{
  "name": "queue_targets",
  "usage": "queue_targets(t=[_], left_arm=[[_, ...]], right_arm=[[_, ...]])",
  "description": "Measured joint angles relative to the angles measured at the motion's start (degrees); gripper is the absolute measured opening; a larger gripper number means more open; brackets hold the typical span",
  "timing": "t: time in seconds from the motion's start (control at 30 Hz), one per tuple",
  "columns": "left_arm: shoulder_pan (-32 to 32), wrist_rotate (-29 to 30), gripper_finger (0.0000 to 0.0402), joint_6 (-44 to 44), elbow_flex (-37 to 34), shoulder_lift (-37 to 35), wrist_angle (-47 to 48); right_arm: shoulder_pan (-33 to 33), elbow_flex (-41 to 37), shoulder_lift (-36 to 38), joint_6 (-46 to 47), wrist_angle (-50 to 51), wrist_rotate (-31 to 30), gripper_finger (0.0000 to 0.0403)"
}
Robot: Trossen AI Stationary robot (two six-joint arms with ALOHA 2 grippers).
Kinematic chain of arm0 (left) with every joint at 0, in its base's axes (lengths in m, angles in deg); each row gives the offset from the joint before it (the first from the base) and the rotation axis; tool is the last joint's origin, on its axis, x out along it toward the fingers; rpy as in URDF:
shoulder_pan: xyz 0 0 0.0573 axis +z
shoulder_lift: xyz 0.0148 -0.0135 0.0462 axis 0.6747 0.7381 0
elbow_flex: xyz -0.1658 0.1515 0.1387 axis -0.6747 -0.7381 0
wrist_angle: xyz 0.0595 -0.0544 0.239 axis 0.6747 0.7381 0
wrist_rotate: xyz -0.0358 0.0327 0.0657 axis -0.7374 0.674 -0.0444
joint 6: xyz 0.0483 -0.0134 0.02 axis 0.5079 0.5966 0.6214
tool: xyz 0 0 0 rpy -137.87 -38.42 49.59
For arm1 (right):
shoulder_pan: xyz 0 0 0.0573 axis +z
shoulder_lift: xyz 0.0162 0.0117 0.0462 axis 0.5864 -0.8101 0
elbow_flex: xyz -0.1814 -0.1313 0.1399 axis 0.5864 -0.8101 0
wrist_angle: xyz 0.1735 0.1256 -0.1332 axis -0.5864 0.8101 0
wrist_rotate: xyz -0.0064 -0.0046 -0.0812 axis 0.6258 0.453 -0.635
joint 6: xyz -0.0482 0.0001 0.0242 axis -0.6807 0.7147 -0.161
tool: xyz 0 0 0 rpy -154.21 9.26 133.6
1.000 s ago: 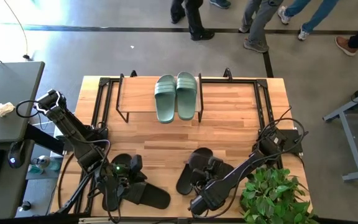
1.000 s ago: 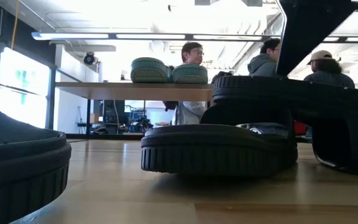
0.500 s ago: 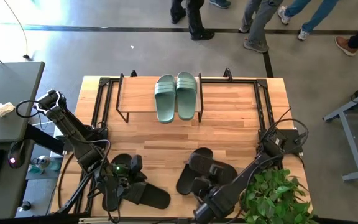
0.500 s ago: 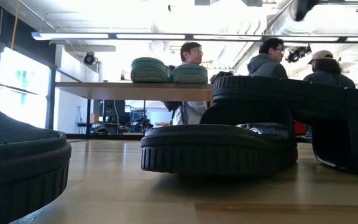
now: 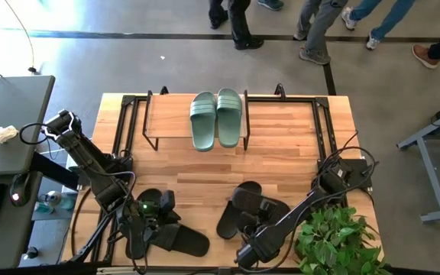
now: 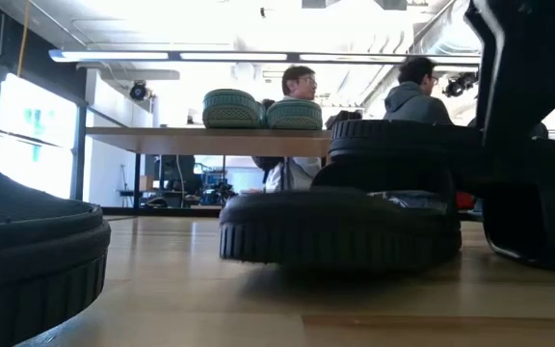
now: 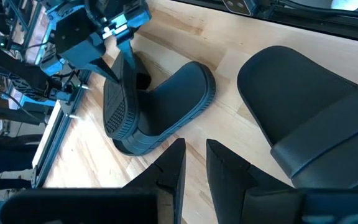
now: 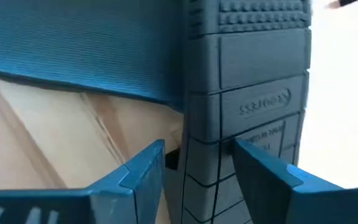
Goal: Pick and place slides into the shelf
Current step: Put the black slide under the shelf
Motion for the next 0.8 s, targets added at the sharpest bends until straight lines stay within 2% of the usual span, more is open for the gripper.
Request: queue_targets(t=[0.37,0.5,0.7,0.8], left_arm=[[0.0,0.0,0.0053,0.0,0.0,0.0,0.0],[0.0,0.0,0.0053,0.0,0.0,0.0,0.0],[0.0,0.0,0.0053,0.0,0.0,0.0,0.0],[0.0,0.9,0.0053,0.0,0.0,0.0,0.0]], right_arm=[[-0.1,-4.3,0.1,5.5,1.5,-1.4,0.0136],[0.0,-2.8,-0.2,5.6,3.0,-3.0,0.0099],[0.1,0.0,-0.3,5.3,5.2,-4.2,0.0018],[0.2,0.2,-0.3,4.3,5.1,-4.4,0.0006]])
